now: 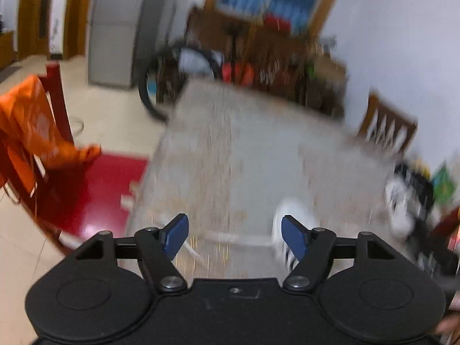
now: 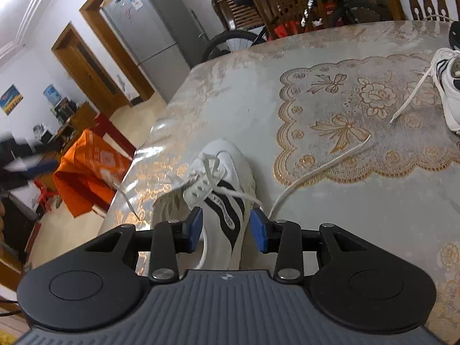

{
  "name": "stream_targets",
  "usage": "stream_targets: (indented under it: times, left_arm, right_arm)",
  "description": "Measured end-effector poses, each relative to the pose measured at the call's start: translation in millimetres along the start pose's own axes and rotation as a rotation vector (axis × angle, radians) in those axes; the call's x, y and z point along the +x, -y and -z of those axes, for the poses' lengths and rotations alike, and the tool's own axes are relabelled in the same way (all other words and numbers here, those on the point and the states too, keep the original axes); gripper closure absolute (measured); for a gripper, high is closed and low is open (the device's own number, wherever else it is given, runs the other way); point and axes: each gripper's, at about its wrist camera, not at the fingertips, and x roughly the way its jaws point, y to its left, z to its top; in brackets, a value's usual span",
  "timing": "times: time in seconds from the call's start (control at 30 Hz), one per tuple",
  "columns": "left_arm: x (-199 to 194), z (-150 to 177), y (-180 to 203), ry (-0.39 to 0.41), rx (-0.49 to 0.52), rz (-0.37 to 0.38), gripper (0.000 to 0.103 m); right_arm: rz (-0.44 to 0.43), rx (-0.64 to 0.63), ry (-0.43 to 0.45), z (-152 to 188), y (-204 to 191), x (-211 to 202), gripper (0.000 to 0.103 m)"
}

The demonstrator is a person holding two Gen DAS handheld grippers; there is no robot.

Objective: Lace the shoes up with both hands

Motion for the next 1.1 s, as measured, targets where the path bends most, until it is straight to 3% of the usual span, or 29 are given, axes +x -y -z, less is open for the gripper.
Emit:
stream_targets:
  times: [0.17, 0.33, 0.43, 0.6, 0.77, 0.9, 0.97, 1.03, 1.1]
  left_arm:
    - [28, 20, 37, -0.128, 0.11, 0.073, 0.03]
    - [43, 30, 68, -0.158, 0.197, 0.073, 0.029]
    - [46, 34, 72, -0.167, 0.196, 0.076, 0.027]
    - [47, 40, 79, -0.191, 0.195, 0.021, 0.026]
    - [43, 43, 86, -0.204, 0.179, -0.024, 0.026]
    - [42, 45, 91, -0.211, 0.171, -0.054, 0.026]
    - [42, 46, 93, -0.214, 0.164, -0.068, 0.026]
    - [42, 46, 95, -0.215, 0.155, -0.082, 0.026]
    - [41, 44, 97, -0.206, 0.148, -0.095, 0.026]
  right_arm:
    - [0.085, 0.006, -0.018, -3, 6, 2, 0.063]
    - [0.259, 0.065, -0.01, -10, 28, 7, 0.063]
    - [0.344, 0.088, 0.021, -22, 48, 17, 0.062]
    - [0.434, 0.149, 0.053, -37, 75, 48, 0.062]
    - [0.455, 0.173, 0.094, -37, 80, 69, 0.062]
    - [0.453, 0.131, 0.115, -38, 70, 80, 0.041]
    - [0.473, 0.047, 0.119, -35, 60, 89, 0.047]
    - [0.518, -0.102, 0.128, -28, 49, 98, 0.077]
    - [0.499, -0.158, 0.132, -24, 45, 98, 0.101]
